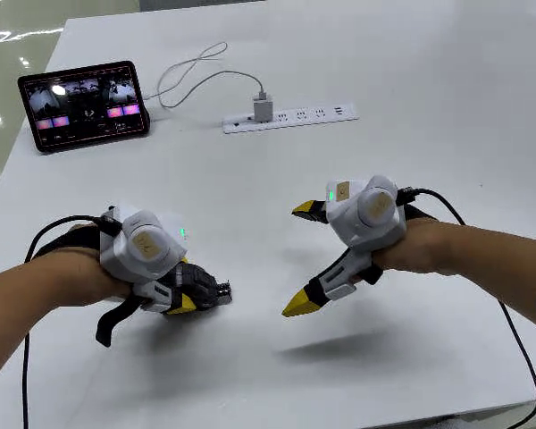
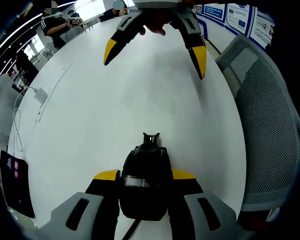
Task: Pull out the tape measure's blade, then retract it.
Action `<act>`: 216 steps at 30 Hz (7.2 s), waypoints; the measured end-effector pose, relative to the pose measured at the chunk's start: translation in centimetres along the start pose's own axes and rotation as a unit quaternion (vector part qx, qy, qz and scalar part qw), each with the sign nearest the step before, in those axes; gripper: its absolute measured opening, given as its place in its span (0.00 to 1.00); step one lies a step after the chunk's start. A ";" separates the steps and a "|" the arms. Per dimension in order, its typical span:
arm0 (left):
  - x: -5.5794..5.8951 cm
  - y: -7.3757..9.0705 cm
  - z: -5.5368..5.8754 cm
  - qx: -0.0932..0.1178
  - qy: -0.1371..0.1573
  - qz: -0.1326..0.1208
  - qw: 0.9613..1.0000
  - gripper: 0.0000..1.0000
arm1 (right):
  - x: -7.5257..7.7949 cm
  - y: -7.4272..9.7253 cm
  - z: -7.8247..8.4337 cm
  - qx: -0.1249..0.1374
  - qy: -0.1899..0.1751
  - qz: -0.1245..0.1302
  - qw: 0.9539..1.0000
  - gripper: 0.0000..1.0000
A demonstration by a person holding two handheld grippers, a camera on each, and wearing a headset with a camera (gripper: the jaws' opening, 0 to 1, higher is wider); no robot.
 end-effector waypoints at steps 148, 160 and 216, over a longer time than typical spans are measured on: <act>-0.3 0.0 0.9 0.042 0.015 0.004 0.999 0.31 | -1.0 -6.8 0.5 -0.085 0.034 -0.062 0.994 0.09; -0.3 0.1 0.9 0.043 0.015 0.004 0.999 0.31 | -0.7 -6.6 0.7 -0.087 0.028 -0.061 0.994 0.09; -0.2 -0.1 0.9 0.046 0.018 -0.002 0.999 0.31 | 0.3 -3.8 3.1 -0.097 0.019 -0.052 0.994 0.09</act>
Point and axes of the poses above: the centre of the closed fingertips' face, and the gripper's own axes: y roughly backward along the fingers, x roughly to its right, z roughly out of its underside, the point moved 9 cm from there along y, roughly backward along the fingers, and after that the axes turned 5 degrees about -y, right-handed, at the moved point
